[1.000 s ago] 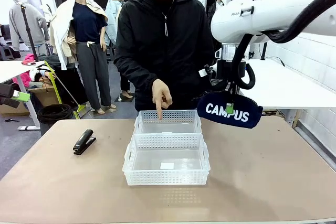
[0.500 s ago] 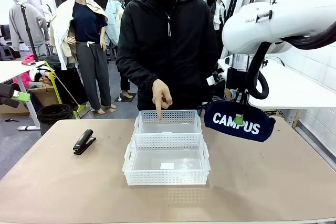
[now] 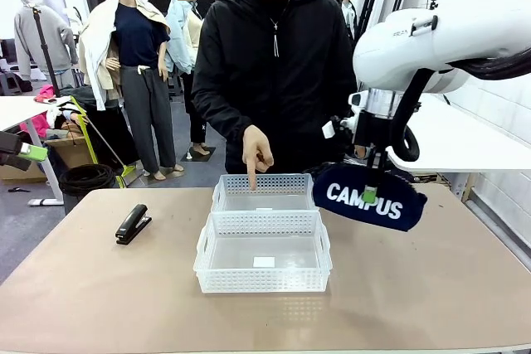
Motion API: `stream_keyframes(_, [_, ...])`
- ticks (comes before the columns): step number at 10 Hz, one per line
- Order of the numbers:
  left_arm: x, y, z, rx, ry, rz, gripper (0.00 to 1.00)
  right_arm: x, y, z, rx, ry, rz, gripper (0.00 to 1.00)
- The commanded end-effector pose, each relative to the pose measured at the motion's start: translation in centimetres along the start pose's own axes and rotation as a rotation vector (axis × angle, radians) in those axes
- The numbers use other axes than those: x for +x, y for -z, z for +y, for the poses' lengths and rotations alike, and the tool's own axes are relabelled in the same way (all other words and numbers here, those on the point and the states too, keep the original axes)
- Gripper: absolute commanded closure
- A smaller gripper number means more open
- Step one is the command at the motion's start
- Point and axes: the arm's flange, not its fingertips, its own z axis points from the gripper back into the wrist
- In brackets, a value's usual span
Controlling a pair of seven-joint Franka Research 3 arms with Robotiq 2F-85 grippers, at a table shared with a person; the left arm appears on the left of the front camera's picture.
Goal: Distribute items into two baskets.
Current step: Place the picked Pencil pouch into the Organizing basket as instructed by the person.
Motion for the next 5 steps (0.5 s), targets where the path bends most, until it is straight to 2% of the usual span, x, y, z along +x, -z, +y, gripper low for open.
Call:
stream_keyframes(1, [-0.1, -0.1, 0.3, -0.015, 0.015, -0.011, 0.0, 2.3, 1.4, 1.1, 0.033, -0.048, -0.049, 1.0])
stream_keyframes(3, [-0.1, -0.1, 0.3, -0.015, 0.015, -0.011, 0.0, 4.6, 2.3, 1.7, 0.058, -0.074, -0.064, 1.0])
stream_keyframes(5, [-0.1, -0.1, 0.3, -0.015, 0.015, -0.011, 0.0, 7.2, 2.7, 2.5, 0.043, -0.11, -0.035, 1.0])
